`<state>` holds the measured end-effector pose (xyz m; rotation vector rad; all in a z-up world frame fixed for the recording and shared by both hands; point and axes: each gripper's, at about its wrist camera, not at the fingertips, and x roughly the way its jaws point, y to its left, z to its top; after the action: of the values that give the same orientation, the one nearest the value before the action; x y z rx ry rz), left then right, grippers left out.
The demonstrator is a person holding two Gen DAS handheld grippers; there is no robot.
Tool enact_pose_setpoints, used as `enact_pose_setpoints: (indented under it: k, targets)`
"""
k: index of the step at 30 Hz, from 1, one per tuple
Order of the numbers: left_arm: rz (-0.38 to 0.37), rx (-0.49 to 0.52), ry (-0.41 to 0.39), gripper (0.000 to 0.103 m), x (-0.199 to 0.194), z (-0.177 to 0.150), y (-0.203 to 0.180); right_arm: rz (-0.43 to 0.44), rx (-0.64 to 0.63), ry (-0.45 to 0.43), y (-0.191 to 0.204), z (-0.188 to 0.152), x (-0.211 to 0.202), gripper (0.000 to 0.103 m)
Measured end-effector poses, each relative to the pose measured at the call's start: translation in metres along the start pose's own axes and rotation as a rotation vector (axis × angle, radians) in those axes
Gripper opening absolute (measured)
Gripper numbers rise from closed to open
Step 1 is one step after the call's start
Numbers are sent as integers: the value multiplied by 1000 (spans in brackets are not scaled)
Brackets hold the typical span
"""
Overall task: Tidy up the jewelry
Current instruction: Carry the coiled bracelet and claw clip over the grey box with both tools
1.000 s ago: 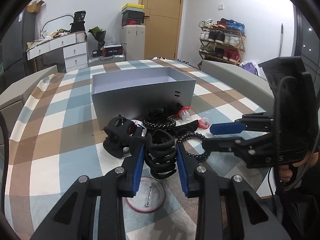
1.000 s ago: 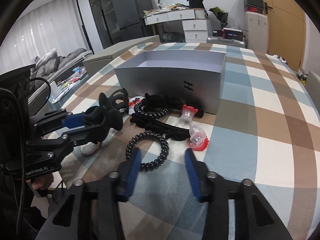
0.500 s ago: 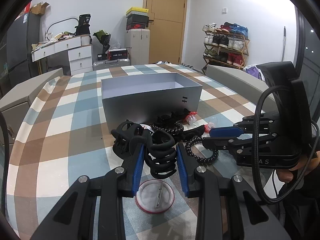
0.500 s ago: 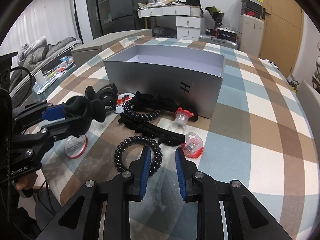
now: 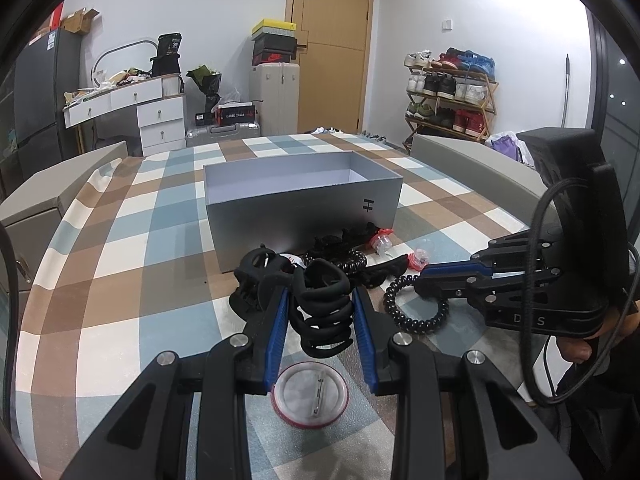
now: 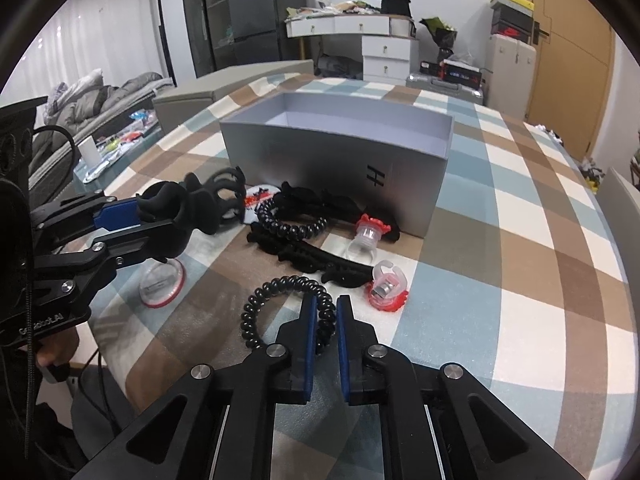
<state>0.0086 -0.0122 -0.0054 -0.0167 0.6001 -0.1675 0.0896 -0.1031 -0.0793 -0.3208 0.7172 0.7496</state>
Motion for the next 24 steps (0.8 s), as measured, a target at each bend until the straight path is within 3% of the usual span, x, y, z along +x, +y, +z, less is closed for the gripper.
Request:
enact_pose_setpoints:
  k: [12, 18, 24]
  targets:
    - [3, -14, -37, 26, -5, 3, 2, 29, 33, -150, -2, 10, -28, 9]
    - [2, -10, -55, 26, -6, 10, 2, 2, 90, -259, -15, 17, -44, 9]
    - [7, -19, -77, 26, -3, 22, 6, 15, 159, -315, -32, 29, -52, 9]
